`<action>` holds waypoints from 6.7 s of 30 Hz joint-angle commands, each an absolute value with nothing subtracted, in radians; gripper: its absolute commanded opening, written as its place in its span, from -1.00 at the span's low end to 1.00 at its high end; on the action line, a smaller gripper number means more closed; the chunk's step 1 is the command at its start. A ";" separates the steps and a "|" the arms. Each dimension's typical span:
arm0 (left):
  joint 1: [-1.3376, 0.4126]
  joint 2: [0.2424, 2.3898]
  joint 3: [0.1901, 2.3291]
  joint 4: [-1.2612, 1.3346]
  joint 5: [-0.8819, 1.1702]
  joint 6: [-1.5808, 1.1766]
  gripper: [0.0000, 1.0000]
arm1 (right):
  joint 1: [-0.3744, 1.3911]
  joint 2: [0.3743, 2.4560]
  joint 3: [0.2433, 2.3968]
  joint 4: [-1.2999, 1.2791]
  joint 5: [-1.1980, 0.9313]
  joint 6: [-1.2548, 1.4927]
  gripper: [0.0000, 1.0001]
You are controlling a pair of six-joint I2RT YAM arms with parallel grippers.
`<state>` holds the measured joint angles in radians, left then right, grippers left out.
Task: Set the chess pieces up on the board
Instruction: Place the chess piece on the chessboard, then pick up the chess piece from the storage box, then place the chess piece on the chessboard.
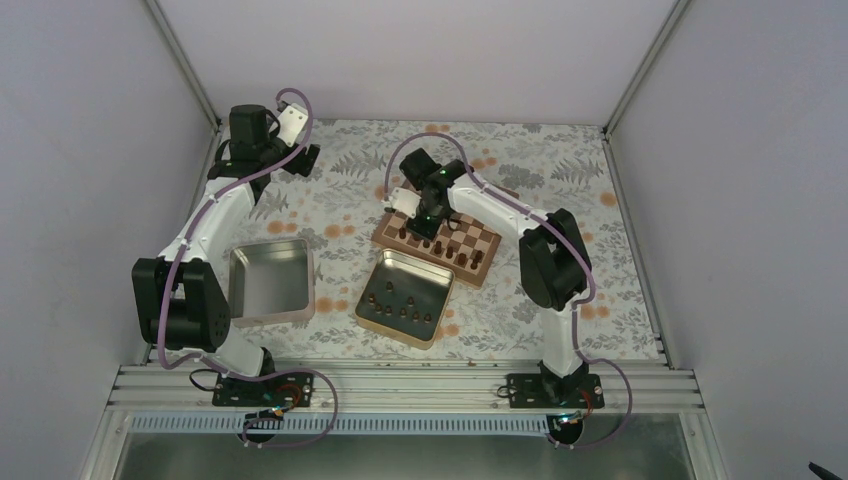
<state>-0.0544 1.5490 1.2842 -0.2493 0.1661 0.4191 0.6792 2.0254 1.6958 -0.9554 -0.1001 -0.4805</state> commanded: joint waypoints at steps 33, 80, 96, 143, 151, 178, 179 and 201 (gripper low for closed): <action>-0.054 1.555 1.302 -0.242 0.160 0.423 1.00 | 0.663 2.078 1.684 -0.903 -0.150 -0.538 -0.86; -0.055 1.551 1.308 -0.247 0.157 0.426 1.00 | 0.768 1.924 1.737 -1.056 -0.127 -0.592 -0.30; -0.055 1.540 1.309 -0.249 0.159 0.425 1.00 | 0.948 1.977 1.566 -0.997 -0.208 -0.597 -0.23; -0.055 1.541 1.296 -0.241 0.167 0.428 1.00 | 0.925 2.062 1.639 -0.957 -0.151 -0.623 -0.80; -0.056 1.531 1.297 -0.244 0.169 0.427 1.00 | 0.892 2.023 1.761 -1.033 -0.136 -0.634 -0.80; -0.052 1.524 1.278 -0.232 0.157 0.433 1.00 | 0.690 2.328 2.158 -1.107 -0.136 -0.734 -0.77; -0.052 1.522 1.275 -0.230 0.157 0.433 1.00 | 0.690 2.335 2.161 -1.105 -0.137 -0.734 -0.77; -0.046 1.518 1.272 -0.234 0.168 0.432 1.00 | 0.681 2.413 2.204 -1.104 -0.141 -0.752 -0.77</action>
